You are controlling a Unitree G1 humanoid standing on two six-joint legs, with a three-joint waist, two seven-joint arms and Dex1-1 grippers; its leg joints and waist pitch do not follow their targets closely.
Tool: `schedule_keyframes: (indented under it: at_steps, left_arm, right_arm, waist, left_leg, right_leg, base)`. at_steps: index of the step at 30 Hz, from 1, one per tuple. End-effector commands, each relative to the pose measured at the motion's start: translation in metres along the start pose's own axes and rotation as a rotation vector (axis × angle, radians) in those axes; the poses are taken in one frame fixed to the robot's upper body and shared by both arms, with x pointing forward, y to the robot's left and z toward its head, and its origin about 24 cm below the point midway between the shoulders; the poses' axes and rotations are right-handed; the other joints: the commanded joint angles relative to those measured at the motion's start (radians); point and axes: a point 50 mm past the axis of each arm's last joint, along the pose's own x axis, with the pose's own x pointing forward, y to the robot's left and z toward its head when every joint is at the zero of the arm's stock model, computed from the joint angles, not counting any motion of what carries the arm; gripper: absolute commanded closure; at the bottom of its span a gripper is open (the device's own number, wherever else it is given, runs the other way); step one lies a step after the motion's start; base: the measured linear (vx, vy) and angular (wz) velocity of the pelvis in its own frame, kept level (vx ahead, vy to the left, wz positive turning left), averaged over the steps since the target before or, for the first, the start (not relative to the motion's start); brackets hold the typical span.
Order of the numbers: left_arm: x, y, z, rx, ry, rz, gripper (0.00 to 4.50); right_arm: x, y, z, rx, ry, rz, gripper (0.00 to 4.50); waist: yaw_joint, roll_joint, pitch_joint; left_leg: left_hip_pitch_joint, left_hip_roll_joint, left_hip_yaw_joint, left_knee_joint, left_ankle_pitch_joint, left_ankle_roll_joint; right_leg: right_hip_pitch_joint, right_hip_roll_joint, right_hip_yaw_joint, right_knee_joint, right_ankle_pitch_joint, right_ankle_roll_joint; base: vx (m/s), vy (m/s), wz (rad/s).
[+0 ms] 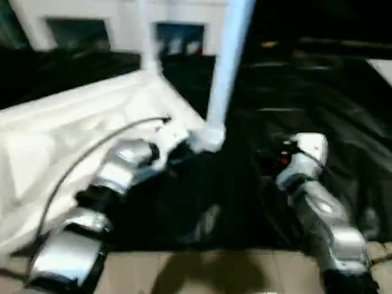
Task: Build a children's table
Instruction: Insert table leg to table base
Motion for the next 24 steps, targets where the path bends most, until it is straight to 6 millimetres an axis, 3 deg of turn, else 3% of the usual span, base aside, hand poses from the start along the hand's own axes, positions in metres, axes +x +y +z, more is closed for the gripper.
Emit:
schedule_keyframes:
  at_steps: [1,2,3,4,5,6,7,8,9,10,11,12,13,14,15,16,17,18,19,20,21,22,23,24]
  left_arm:
    - [-0.013,0.015,0.028,0.070,-0.129,0.056,4.50]
    - [-0.014,0.016,0.027,0.071,-0.127,0.055,4.50]
    - [-0.014,0.016,0.027,0.072,-0.126,0.055,4.50]
    - [-0.014,0.016,0.027,0.075,-0.123,0.052,4.50]
    - [-0.014,0.016,0.027,0.077,-0.122,0.050,4.50]
    - [-0.014,0.016,0.027,0.079,-0.121,0.047,4.50]
    - [-0.014,0.016,0.027,0.079,-0.120,0.046,4.50]
    - [-0.014,0.016,0.027,0.080,-0.119,0.046,4.50]
    - [-0.014,0.016,0.027,0.080,-0.119,0.047,4.50]
    - [-0.014,0.016,0.027,0.080,-0.118,0.046,4.50]
    - [-0.014,0.016,0.027,0.080,-0.117,0.046,4.50]
    - [-0.014,0.016,0.027,0.073,-0.128,0.043,4.50]
    - [-0.014,0.016,0.026,0.076,-0.122,0.037,4.50]
    - [-0.014,0.016,0.026,0.078,-0.121,0.036,4.50]
    - [-0.015,0.015,0.025,0.078,-0.120,0.030,4.50]
    - [-0.016,0.015,0.025,0.077,-0.122,0.029,4.50]
    - [-0.017,0.016,0.025,0.080,-0.130,0.025,4.50]
    - [-0.019,0.016,0.024,0.087,-0.133,0.012,4.50]
    - [-0.019,0.015,0.023,0.085,-0.131,-0.005,4.50]
    - [-0.020,0.013,0.023,0.083,-0.133,-0.034,4.50]
    - [-0.021,0.012,0.022,0.083,-0.134,-0.060,4.50]
    - [-0.022,0.010,0.022,0.093,-0.131,-0.088,4.50]
    - [-0.023,0.009,0.022,0.103,-0.128,-0.107,4.50]
    - [-0.024,0.005,0.021,0.126,-0.126,-0.158,4.50]
  right_arm:
    - [0.008,0.022,0.012,0.005,-0.046,0.079,0.81]
    - [0.008,0.022,0.012,0.005,-0.045,0.079,0.81]
    - [0.008,0.022,0.012,0.005,-0.046,0.079,0.81]
    - [0.008,0.022,0.012,0.005,-0.045,0.078,0.81]
    - [0.008,0.022,0.012,0.005,-0.044,0.077,0.81]
    - [0.007,0.022,0.011,0.004,-0.043,0.076,0.81]
    - [0.007,0.022,0.011,0.004,-0.041,0.075,0.81]
    - [0.007,0.022,0.011,0.005,-0.041,0.075,0.81]
    - [0.007,0.022,0.010,0.005,-0.040,0.074,0.81]
    - [0.007,0.022,0.010,0.005,-0.039,0.075,0.81]
    - [0.007,0.022,0.010,0.005,-0.039,0.075,0.81]
    - [0.007,0.022,0.010,0.006,-0.038,0.075,0.81]
    - [0.007,0.023,0.010,0.007,-0.037,0.075,0.81]
    - [0.007,0.023,0.010,0.007,-0.037,0.075,0.81]
    - [0.008,0.023,0.010,0.007,-0.036,0.075,0.81]
    - [0.008,0.024,0.010,0.007,-0.036,0.076,0.81]
    - [0.007,0.024,0.010,0.003,-0.034,0.079,0.81]
    - [0.007,0.023,0.009,-0.004,-0.030,0.087,0.81]
    - [0.007,0.023,0.009,-0.009,-0.027,0.095,0.81]
    - [0.007,0.023,0.009,-0.018,-0.023,0.105,0.81]
    - [0.007,0.023,0.009,-0.027,-0.020,0.115,0.81]
    - [0.006,0.024,0.008,-0.034,-0.014,0.137,0.81]
    - [0.006,0.024,0.008,-0.038,-0.010,0.154,0.81]
    - [0.004,0.023,0.008,-0.064,0.000,0.194,0.81]
  waist:
    - [0.059,-0.037,-0.079]
    - [0.063,-0.004,-0.087]
    - [0.021,0.071,-0.098]
    - [-0.053,0.112,-0.098]
    - [-0.040,0.100,-0.112]
    - [-0.036,0.070,-0.115]
    - [-0.045,0.047,-0.115]
    - [-0.046,0.032,-0.098]
    - [-0.049,0.017,-0.093]
    - [-0.036,-0.011,-0.076]
    - [-0.028,-0.045,-0.075]
    - [0.028,-0.042,-0.080]
    - [0.039,-0.033,-0.078]
    - [0.044,-0.023,-0.074]
    - [0.042,-0.011,-0.072]
    - [0.032,-0.002,-0.083]
    - [0.027,0.013,-0.094]
    - [-0.010,0.037,-0.119]
    - [-0.026,0.029,-0.130]
    - [-0.024,0.015,-0.120]
    - [-0.021,0.006,-0.113]
    - [-0.008,-0.006,-0.107]
    - [0.000,-0.001,-0.103]
    - [0.001,0.005,-0.090]
  left_leg:
    - [-0.105,0.010,0.003,-0.031,0.026,-0.042]
    - [-0.104,0.029,0.001,-0.097,0.139,-0.018]
    - [-0.013,0.092,-0.029,-0.193,0.336,0.113]
    - [0.144,0.186,-0.181,-0.212,0.465,0.386]
    - [0.178,0.202,-0.192,-0.204,0.489,0.467]
    - [0.169,0.208,-0.168,-0.191,0.470,0.451]
    - [0.169,0.193,-0.132,-0.198,0.460,0.415]
    - [0.139,0.168,-0.084,-0.225,0.403,0.380]
    - [0.128,0.152,-0.071,-0.241,0.334,0.366]
    - [0.103,0.076,-0.006,-0.224,0.090,0.272]
    - [0.037,0.020,0.030,-0.201,-0.026,0.214]
    - [0.008,0.003,0.020,-0.062,-0.037,0.045]
    - [-0.012,0.006,0.008,-0.066,0.011,0.014]
    - [-0.023,0.014,-0.004,-0.073,0.058,-0.008]
    - [-0.031,0.037,-0.014,-0.092,0.125,-0.049]
    - [-0.041,0.056,-0.011,-0.156,0.295,-0.069]
    - [-0.031,0.066,-0.003,-0.198,0.423,-0.062]
    - [0.098,0.111,-0.047,-0.148,1.004,0.018]
    - [0.130,0.116,-0.067,-0.139,1.151,0.032]
    - [0.111,0.098,-0.061,-0.134,1.140,0.030]
    - [0.077,0.078,-0.041,-0.141,1.031,0.020]
    - [0.027,0.061,-0.011,-0.164,0.761,0.008]
    - [0.023,0.067,-0.005,-0.173,0.633,0.003]
    - [0.019,0.083,0.002,-0.193,0.421,-0.007]
  right_leg:
    - [0.173,-0.116,0.095,-0.068,1.036,-0.167]
    - [0.179,-0.059,0.042,-0.063,1.033,-0.107]
    - [0.105,0.000,-0.078,-0.010,0.755,0.036]
    - [-0.094,0.024,-0.174,0.125,0.089,0.058]
    - [-0.130,0.009,-0.160,0.129,-0.059,0.044]
    - [-0.171,-0.022,-0.139,0.146,-0.023,0.079]
    - [-0.193,-0.029,-0.126,0.133,0.076,0.098]
    - [-0.198,-0.031,-0.117,0.106,0.176,0.061]
    - [-0.185,-0.041,-0.106,0.068,0.228,0.031]
    - [-0.145,-0.073,-0.068,-0.061,0.310,-0.036]
    - [-0.068,-0.104,-0.015,-0.111,0.169,-0.014]
    - [0.014,-0.199,0.076,-0.190,-0.451,-0.080]
    - [0.034,-0.186,0.078,-0.177,-0.420,-0.117]
    - [0.038,-0.187,0.080,-0.167,-0.313,-0.160]
    - [0.043,-0.179,0.077,-0.149,-0.017,-0.279]
    - [0.040,-0.122,0.015,-0.095,0.376,-0.336]
    - [0.026,-0.081,-0.024,-0.052,0.559,-0.319]
    - [-0.111,-0.013,-0.077,0.006,0.723,-0.229]
    - [-0.132,-0.025,-0.075,-0.001,0.653,-0.198]
    - [-0.132,-0.061,-0.061,-0.031,0.574,-0.162]
    - [-0.107,-0.067,-0.054,-0.036,0.576,-0.158]
    - [-0.059,-0.080,-0.045,-0.043,0.580,-0.165]
    - [-0.057,-0.089,-0.042,-0.049,0.559,-0.184]
    - [-0.056,-0.097,-0.043,-0.064,0.468,-0.238]
  base:
    - [0.076,0.098,0.42]
    - [-0.104,0.082,0.15]
    - [-0.104,0.082,0.15]
    - [-0.019,-0.001,-0.26]
    - [0.119,-0.037,-0.31]
    - [0.119,-0.037,-0.31]
    - [0.116,-0.005,-0.02]
    - [0.105,-0.016,0.00]
    - [0.105,-0.016,0.00]
    - [0.112,-0.081,0.05]
    - [0.061,-0.062,0.06]
    - [0.106,-0.117,0.24]
    - [0.120,-0.094,0.24]
    - [0.175,-0.092,0.35]
    - [0.130,-0.037,0.18]
    - [0.091,0.009,0.13]
    - [0.096,0.026,0.03]
    - [0.096,0.026,0.03]
    - [0.075,0.038,-0.06]
    - [0.000,0.000,0.00]
    - [0.000,0.000,0.00]
    - [0.000,0.000,0.00]
    - [0.000,0.000,0.00]
    - [0.000,0.000,0.00]
